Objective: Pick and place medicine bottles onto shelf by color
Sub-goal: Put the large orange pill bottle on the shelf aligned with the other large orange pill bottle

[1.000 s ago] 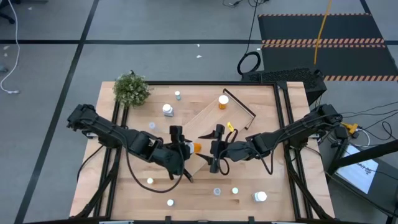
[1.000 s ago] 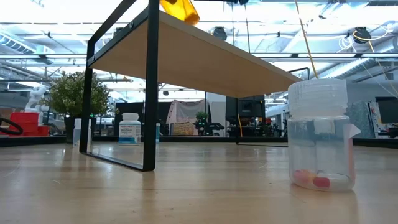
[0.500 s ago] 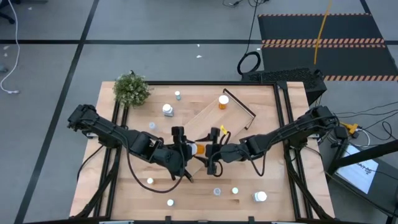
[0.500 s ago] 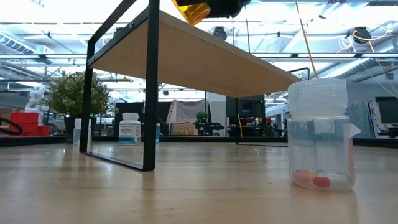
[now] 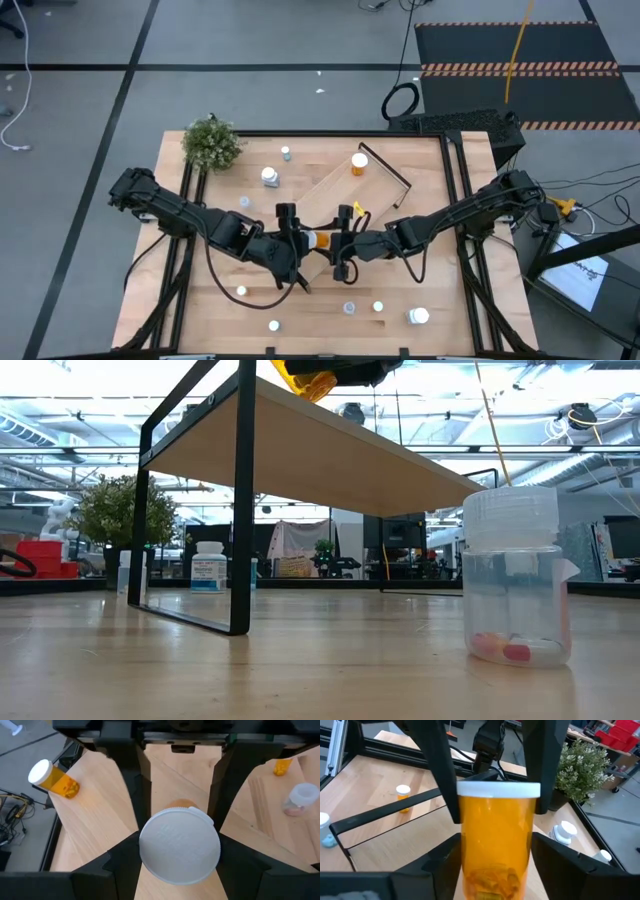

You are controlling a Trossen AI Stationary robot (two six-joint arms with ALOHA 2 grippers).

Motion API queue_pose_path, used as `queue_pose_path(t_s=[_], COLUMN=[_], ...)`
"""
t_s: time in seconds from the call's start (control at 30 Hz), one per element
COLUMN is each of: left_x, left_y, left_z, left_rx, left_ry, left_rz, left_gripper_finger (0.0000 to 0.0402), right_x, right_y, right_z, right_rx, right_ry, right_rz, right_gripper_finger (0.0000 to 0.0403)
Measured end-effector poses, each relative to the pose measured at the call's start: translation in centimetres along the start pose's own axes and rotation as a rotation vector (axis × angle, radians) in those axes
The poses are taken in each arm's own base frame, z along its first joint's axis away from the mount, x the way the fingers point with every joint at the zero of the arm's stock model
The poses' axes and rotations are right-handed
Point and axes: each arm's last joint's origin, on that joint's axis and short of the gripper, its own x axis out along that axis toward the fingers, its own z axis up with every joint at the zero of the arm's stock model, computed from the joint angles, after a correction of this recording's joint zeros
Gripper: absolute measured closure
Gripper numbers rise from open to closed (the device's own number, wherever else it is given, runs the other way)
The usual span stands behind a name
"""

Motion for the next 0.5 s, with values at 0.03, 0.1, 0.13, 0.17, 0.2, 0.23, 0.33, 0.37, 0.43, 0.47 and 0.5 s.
queue_pose_path(t_s=[0.03,0.1,0.13,0.17,0.2,0.23,0.33,0.37,0.43,0.47,0.5], left_x=[0.0,0.0,0.0,0.0,0.0,0.0,-0.07,-0.14,-0.27,-0.34,-0.42], left_y=[0.0,0.0,0.0,0.0,0.0,-0.01,-0.15,-0.24,-0.48,-0.59,-0.72], left_z=[0.0,-0.01,-0.01,-0.01,-0.01,-0.01,0.0,0.0,0.01,0.04,0.1], left_rx=[0.0,0.0,0.0,0.0,0.003,0.003,0.013,0.016,0.019,0.022,0.022], left_ry=[0.0,0.0,0.0,0.0,0.0,0.0,-0.003,-0.005,-0.01,-0.016,-0.024], left_rz=[0.001,0.001,0.001,0.002,0.002,0.002,0.0,-0.003,-0.008,-0.007,-0.003], left_gripper_finger=[0.0179,0.0178,0.0178,0.0178,0.0178,0.0178,0.0173,0.0168,0.0155,0.0147,0.0137], right_x=[0.0,0.0,-0.01,0.0,0.0,-0.01,-0.01,-0.01,-0.01,-0.02,-0.02], right_y=[0.0,0.0,0.02,0.0,0.01,0.01,0.02,0.03,0.04,0.05,0.05], right_z=[0.0,-0.01,-0.01,-0.01,-0.01,-0.01,0.0,-0.01,0.0,0.01,0.01], right_rx=[-0.003,-0.005,-0.005,-0.005,-0.005,-0.005,-0.006,-0.009,-0.012,-0.012,-0.012], right_ry=[0.0,0.0,0.001,0.001,0.0,0.0,0.0,0.001,0.0,0.0,0.0], right_rz=[0.0,0.001,0.001,0.001,0.001,0.001,0.001,0.002,0.005,0.005,0.005], right_gripper_finger=[0.019,0.0201,0.0205,0.0209,0.0211,0.0213,0.0214,0.0214,0.0211,0.021,0.0209])
